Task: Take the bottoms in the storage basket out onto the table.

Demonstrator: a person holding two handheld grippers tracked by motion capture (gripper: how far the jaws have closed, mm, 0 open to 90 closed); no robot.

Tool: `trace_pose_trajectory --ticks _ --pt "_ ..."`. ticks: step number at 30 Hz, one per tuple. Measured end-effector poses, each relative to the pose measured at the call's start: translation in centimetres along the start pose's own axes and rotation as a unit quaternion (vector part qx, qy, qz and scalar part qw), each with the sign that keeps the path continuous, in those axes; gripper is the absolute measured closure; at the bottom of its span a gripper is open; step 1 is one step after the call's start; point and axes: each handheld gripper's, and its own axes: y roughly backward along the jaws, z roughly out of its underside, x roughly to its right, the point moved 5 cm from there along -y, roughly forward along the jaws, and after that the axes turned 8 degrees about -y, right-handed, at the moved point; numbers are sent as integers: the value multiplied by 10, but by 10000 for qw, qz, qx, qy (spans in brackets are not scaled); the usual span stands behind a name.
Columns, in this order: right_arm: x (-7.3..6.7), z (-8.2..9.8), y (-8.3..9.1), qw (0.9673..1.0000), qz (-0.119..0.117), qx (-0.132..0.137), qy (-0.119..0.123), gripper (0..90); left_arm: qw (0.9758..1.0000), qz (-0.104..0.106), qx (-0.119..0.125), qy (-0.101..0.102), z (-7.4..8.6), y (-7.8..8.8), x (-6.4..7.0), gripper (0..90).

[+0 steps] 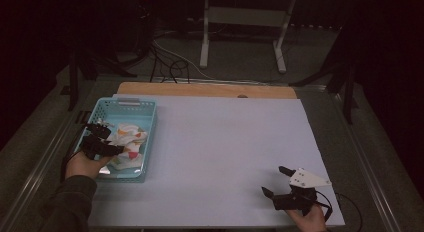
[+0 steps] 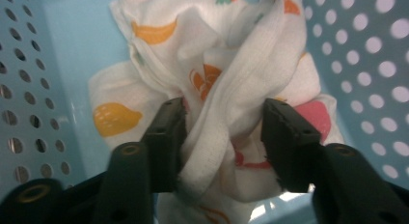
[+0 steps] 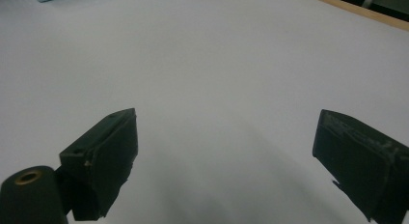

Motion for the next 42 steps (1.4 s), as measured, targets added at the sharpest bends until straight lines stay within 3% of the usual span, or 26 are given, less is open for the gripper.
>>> trace_pose_trajectory --ticks 3,7,10,17,20,24,27,33,38,42 --pt "0 0 0 10000 8 -13 20 87 9998 159 -89 40 0 -4 1 579" --pt "1 0 -1 10000 16 -21 22 87 9995 284 -156 31 0 -6 2 736" --pt "1 0 -1 10000 12 -24 38 87 9991 399 -123 24 0 -6 2 793" --pt "1 0 -2 10000 34 -22 2 87 9961 813 230 251 -2 3 4 827" --pt "1 0 -2 10000 15 -26 -19 87 9930 1015 450 396 -2 8 3 834" --pt "2 0 -1 10000 27 -23 -22 87 9910 1112 595 457 -1 13 2 835" --pt "2 0 -1 10000 22 -22 -61 87 9860 1326 833 574 -3 19 3 834" --pt "7 0 -2 9999 53 -16 -92 87 9794 1520 1180 617 -9 31 5 834" --pt "10 0 -1 9999 56 -3 -152 87 9757 1607 1353 626 -12 39 6 834" --pt "11 -1 -1 9999 69 19 -154 87 9713 1720 1499 675 -13 45 7 834"
